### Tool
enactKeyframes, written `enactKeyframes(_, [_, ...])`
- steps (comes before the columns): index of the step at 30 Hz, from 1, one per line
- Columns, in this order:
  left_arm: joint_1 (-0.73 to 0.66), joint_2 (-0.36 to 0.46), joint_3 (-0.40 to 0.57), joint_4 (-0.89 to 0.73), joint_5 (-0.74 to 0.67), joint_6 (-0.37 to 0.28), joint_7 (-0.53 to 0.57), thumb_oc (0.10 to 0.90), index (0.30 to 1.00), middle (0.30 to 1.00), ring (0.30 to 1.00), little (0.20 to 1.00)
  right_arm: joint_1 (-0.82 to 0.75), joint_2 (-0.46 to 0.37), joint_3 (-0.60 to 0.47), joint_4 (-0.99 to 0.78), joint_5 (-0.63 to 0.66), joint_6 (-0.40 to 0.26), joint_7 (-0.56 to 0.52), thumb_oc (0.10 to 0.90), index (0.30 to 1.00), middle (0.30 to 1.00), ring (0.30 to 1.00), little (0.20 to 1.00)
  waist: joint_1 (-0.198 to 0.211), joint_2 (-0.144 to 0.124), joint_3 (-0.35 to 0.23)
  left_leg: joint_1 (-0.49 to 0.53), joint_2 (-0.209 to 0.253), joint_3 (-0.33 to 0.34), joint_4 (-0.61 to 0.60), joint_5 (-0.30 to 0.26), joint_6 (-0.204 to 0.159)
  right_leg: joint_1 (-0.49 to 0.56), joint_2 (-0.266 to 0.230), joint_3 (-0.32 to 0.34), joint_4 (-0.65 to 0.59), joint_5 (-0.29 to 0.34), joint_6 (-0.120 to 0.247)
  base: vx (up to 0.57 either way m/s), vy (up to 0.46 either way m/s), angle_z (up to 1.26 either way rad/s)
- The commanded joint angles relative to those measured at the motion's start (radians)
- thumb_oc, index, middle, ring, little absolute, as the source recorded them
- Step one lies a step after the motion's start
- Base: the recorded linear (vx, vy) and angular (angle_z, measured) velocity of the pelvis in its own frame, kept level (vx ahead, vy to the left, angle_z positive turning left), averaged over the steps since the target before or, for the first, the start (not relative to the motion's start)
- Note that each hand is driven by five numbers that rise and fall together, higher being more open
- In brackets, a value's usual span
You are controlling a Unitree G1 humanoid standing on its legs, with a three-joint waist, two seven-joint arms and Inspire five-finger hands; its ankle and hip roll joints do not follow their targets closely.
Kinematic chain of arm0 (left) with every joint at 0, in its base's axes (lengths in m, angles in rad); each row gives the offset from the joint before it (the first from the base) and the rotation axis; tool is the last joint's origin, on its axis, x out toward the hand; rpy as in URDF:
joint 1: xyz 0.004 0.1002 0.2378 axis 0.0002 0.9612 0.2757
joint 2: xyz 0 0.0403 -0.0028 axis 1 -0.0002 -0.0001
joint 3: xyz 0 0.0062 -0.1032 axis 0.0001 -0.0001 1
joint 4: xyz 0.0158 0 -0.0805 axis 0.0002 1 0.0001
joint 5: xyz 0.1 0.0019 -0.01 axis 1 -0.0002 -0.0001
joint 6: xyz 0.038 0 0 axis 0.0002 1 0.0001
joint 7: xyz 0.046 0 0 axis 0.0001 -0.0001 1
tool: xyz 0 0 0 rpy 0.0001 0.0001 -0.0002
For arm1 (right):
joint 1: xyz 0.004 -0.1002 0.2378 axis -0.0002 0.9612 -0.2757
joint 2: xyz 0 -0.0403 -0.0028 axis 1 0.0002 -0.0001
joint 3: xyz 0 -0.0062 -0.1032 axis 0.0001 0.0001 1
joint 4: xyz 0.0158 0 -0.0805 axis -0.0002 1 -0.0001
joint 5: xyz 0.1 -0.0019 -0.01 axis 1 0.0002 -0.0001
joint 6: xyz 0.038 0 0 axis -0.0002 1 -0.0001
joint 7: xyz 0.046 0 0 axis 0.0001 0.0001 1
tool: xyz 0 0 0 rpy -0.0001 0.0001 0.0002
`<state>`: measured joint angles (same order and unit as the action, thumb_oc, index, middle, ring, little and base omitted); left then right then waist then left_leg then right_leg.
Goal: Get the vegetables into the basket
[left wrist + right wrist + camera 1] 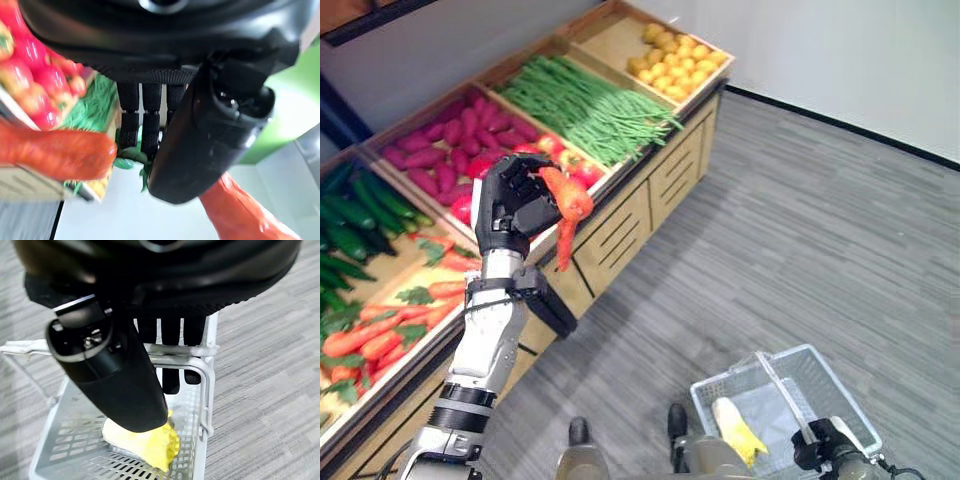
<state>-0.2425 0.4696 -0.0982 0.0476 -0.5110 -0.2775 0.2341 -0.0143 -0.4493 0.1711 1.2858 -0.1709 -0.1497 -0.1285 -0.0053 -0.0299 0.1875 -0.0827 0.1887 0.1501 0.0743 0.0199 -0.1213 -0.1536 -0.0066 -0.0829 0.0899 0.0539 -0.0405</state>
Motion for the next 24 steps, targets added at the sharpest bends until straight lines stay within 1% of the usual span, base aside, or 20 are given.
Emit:
enactKeyframes(1, [-0.102, 0.04, 0.021, -0.118, 0.023, -0.116, -0.016, 0.4, 0.3, 0.3, 0.3, 0.3, 0.038, -0.049, 0.021, 0.008, 0.05, -0.015, -0.018, 0.4, 0.3, 0.3, 0.3, 0.3, -0.006, -0.001, -0.028, 0.038, -0.028, 0.034, -0.066, 0.056, 0.014, 0.079, -0.102, 0.019, 0.024, -0.056, 0.139, 0.08, 0.205, -0.29])
enactKeyframes(4, [-0.103, 0.056, 0.015, -0.118, 0.036, -0.119, -0.02, 0.4, 0.3, 0.3, 0.3, 0.3, 0.036, -0.032, 0.024, 0.0, 0.05, -0.014, -0.018, 0.4, 0.3, 0.3, 0.3, 0.3, -0.011, -0.016, -0.034, 0.062, -0.054, 0.07, -0.081, 0.038, 0.031, 0.07, -0.125, 0.052, 0.014, -0.031, 0.164, 0.03, 0.203, -0.18])
enactKeyframes(7, [-0.101, 0.063, 0.016, -0.111, 0.036, -0.122, -0.019, 0.4, 0.3, 0.3, 0.3, 0.3, 0.032, -0.009, 0.036, -0.009, 0.046, -0.016, -0.014, 0.4, 0.3, 0.3, 0.3, 0.3, -0.006, -0.034, -0.038, 0.079, -0.075, 0.103, -0.101, 0.025, 0.047, 0.055, -0.14, 0.081, 0.001, -0.006, 0.184, 0.0, 0.183, -0.42])
enactKeyframes(10, [-0.099, 0.064, 0.016, -0.103, 0.042, -0.123, -0.015, 0.4, 0.3, 0.3, 0.3, 0.3, 0.028, 0.009, 0.05, -0.023, 0.045, -0.018, -0.013, 0.4, 0.3, 0.3, 0.3, 0.3, -0.003, -0.046, -0.037, 0.088, -0.093, 0.123, -0.117, 0.017, 0.061, 0.039, -0.151, 0.105, -0.002, 0.016, 0.199, -0.01, 0.142, -0.17])
enactKeyframes(12, [-0.098, 0.064, 0.017, -0.1, 0.043, -0.122, -0.015, 0.4, 0.3, 0.3, 0.3, 0.3, 0.026, 0.014, 0.054, -0.02, 0.044, -0.017, -0.012, 0.4, 0.3, 0.3, 0.3, 0.3, -0.001, -0.048, -0.036, 0.092, -0.097, 0.127, -0.124, 0.018, 0.064, 0.033, -0.154, 0.108, -0.003, 0.02, 0.202, 0.0, 0.098, -0.21])
enactKeyframes(15, [-0.089, 0.067, 0.017, -0.097, 0.047, -0.12, -0.017, 0.4, 0.3, 0.3, 0.3, 0.3, 0.032, 0.029, 0.054, -0.015, 0.04, -0.018, -0.01, 0.4, 0.3, 0.3, 0.3, 0.3, 0.002, -0.061, -0.041, 0.104, -0.109, 0.138, -0.149, 0.019, 0.071, 0.027, -0.165, 0.107, -0.015, 0.037, 0.212, 0.01, 0.101, -0.04])
enactKeyframes(18, [-0.089, 0.068, 0.01, -0.099, 0.051, -0.116, -0.022, 0.4, 0.3, 0.3, 0.3, 0.3, 0.034, 0.03, 0.049, -0.006, 0.041, -0.017, -0.013, 0.4, 0.3, 0.3, 0.3, 0.3, 0.002, -0.066, -0.045, 0.11, -0.115, 0.141, -0.152, 0.013, 0.075, 0.027, -0.17, 0.102, -0.016, 0.043, 0.218, 0.02, 0.06, 0.0])
enactKeyframes(20, [-0.085, 0.07, 0.004, -0.106, 0.051, -0.113, -0.03, 0.4, 0.3, 0.3, 0.3, 0.3, 0.041, 0.031, 0.039, -0.002, 0.049, -0.02, -0.016, 0.4, 0.3, 0.3, 0.3, 0.3, -0.002, -0.072, -0.051, 0.12, -0.127, 0.143, -0.154, 0.006, 0.08, 0.03, -0.178, 0.106, -0.013, 0.057, 0.226, 0.03, 0.129, 0.0])
enactKeyframes(22, [-0.08, 0.072, -0.005, -0.111, 0.048, -0.114, -0.035, 0.4, 0.3, 0.3, 0.3, 0.3, 0.05, 0.031, 0.03, -0.011, 0.059, -0.023, -0.019, 0.4, 0.3, 0.3, 0.3, 0.3, -0.013, -0.08, -0.05, 0.124, -0.143, 0.154, -0.16, -0.001, 0.086, 0.018, -0.188, 0.124, -0.017, 0.103, 0.242, -0.06, 0.128, -0.1])
enactKeyframes(23, [-0.072, 0.077, -0.001, -0.104, 0.046, -0.115, -0.033, 0.4, 0.3, 0.3, 0.3, 0.3, 0.043, 0.039, 0.032, -0.013, 0.061, -0.023, -0.022, 0.4, 0.3, 0.3, 0.3, 0.3, -0.008, -0.077, -0.041, 0.125, -0.141, 0.193, -0.155, -0.006, 0.094, -0.009, -0.185, 0.109, 0.007, 0.107, 0.243, -0.14, 0.107, -0.33])
enactKeyframes(24, [-0.069, 0.078, 0.001, -0.103, 0.045, -0.115, -0.033, 0.4, 0.3, 0.3, 0.3, 0.3, 0.038, 0.04, 0.034, -0.01, 0.058, -0.021, -0.022, 0.4, 0.3, 0.3, 0.3, 0.3, 0.001, -0.071, -0.034, 0.127, -0.136, 0.206, -0.149, -0.011, 0.098, -0.01, -0.19, 0.069, 0.044, 0.09, 0.241, -0.15, 0.097, -0.54])
